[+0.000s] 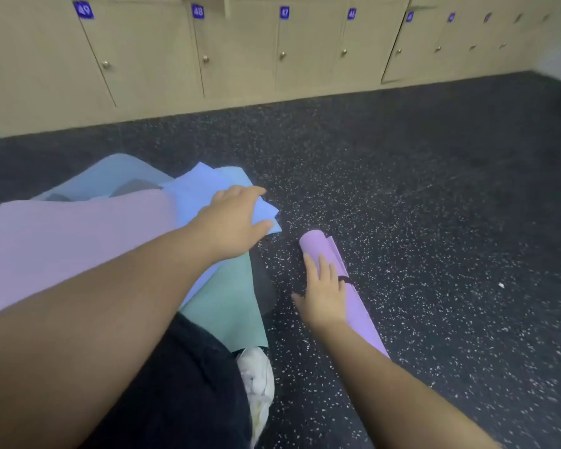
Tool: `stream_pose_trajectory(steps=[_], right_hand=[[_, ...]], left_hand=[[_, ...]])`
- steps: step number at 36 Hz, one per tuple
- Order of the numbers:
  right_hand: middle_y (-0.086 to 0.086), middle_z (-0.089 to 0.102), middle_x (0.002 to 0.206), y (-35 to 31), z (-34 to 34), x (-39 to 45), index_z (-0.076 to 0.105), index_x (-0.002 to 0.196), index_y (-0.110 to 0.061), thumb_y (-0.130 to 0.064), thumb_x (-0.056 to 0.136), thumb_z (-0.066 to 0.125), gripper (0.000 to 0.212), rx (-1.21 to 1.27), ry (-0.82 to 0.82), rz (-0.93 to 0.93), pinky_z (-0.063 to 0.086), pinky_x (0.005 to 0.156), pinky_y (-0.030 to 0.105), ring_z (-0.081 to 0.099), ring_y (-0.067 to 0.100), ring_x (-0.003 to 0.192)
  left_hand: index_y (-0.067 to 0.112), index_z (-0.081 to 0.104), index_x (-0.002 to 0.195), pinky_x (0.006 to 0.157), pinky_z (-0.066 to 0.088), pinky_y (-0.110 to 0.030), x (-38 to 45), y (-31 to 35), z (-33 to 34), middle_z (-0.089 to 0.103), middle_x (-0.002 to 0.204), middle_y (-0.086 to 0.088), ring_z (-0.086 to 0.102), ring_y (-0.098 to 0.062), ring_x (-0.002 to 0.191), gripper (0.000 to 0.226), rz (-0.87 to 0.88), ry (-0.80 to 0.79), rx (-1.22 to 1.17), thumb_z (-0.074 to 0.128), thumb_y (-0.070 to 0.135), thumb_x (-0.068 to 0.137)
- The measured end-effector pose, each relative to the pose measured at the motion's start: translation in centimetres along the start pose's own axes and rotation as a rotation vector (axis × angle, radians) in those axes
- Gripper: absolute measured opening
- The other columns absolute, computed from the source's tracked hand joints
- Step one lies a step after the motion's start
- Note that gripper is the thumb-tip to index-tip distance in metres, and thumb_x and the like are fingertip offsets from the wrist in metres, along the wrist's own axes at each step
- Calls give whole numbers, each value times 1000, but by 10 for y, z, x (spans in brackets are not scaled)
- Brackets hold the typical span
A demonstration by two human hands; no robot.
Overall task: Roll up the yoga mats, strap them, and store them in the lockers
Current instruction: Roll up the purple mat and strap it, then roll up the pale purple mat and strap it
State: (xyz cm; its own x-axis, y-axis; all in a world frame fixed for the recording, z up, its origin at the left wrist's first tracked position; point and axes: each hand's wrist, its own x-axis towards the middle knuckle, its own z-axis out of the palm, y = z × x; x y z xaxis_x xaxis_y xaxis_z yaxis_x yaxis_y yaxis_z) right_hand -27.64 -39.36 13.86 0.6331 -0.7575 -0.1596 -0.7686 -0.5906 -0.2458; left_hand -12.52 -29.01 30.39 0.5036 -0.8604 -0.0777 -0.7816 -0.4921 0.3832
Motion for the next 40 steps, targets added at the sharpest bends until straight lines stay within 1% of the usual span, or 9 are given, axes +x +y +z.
stream_pose_trajectory(steps=[3, 6, 11, 16, 26, 29, 32, 36, 40], right_hand=[[3, 25, 156, -36, -31, -10, 16, 153, -21, -40, 96, 52, 69, 81, 100, -62, 23, 114, 44, 24, 25, 142], [1, 52, 135, -73, -65, -24, 39, 140, -20, -32, 95, 50, 48, 170, 226, -179, 29, 109, 42, 44, 23, 128], [1, 52, 138, -138, -118, -57, 42, 141, -16, -30, 95, 52, 48, 208, 357, -387, 34, 106, 39, 47, 22, 127], [2, 39, 149, -198, -153, -101, 32, 147, -14, -27, 99, 51, 54, 313, 374, -549, 33, 106, 34, 37, 22, 134], [4, 33, 150, -288, -131, -138, 26, 149, -17, -32, 97, 54, 61, 181, 196, -686, 40, 101, 40, 36, 25, 133], [5, 31, 150, -302, -109, -134, 27, 149, -16, -33, 97, 52, 60, 96, 73, -680, 38, 104, 41, 33, 26, 136], [5, 32, 149, -306, -80, -127, 28, 148, -16, -31, 97, 51, 58, 27, -15, -683, 40, 102, 41, 35, 27, 133], [5, 31, 148, -306, -45, -107, 27, 148, -17, -29, 97, 51, 58, -26, -102, -653, 40, 102, 41, 36, 28, 132], [5, 30, 149, -312, -20, -79, 26, 149, -18, -27, 96, 51, 59, -60, -131, -624, 41, 99, 40, 37, 28, 130]], left_hand=[[21, 27, 149, 112, 28, -44, -20, -11, -19, 29, 153, -5, 23, -27, 141, 60, -56, 76, -4, 49, 41, 97], [20, 30, 148, 110, 31, -44, -47, -23, -38, 30, 152, -6, 26, -28, 139, 57, -106, 167, -32, 49, 38, 97], [18, 37, 144, 107, 34, -40, -100, -51, -67, 37, 148, -6, 35, -27, 134, 51, -143, 324, -12, 50, 34, 97], [18, 39, 143, 105, 33, -39, -155, -84, -89, 37, 148, -6, 35, -28, 134, 48, -237, 405, -2, 49, 30, 98], [17, 45, 138, 108, 32, -39, -236, -176, -98, 43, 142, -5, 33, -27, 133, 44, -398, 487, 58, 50, 30, 97], [14, 51, 134, 106, 30, -36, -253, -207, -88, 50, 137, -7, 40, -27, 130, 41, -434, 515, 102, 53, 30, 96], [8, 58, 126, 105, 33, -41, -266, -243, -66, 57, 128, -13, 49, -33, 122, 38, -492, 518, 126, 58, 28, 93], [8, 52, 134, 111, 26, -42, -266, -275, -38, 46, 141, -17, 38, -34, 132, 46, -605, 446, 87, 54, 33, 96], [11, 43, 141, 113, 20, -40, -249, -289, -17, 35, 149, -14, 25, -30, 140, 50, -677, 469, -109, 49, 36, 98]])
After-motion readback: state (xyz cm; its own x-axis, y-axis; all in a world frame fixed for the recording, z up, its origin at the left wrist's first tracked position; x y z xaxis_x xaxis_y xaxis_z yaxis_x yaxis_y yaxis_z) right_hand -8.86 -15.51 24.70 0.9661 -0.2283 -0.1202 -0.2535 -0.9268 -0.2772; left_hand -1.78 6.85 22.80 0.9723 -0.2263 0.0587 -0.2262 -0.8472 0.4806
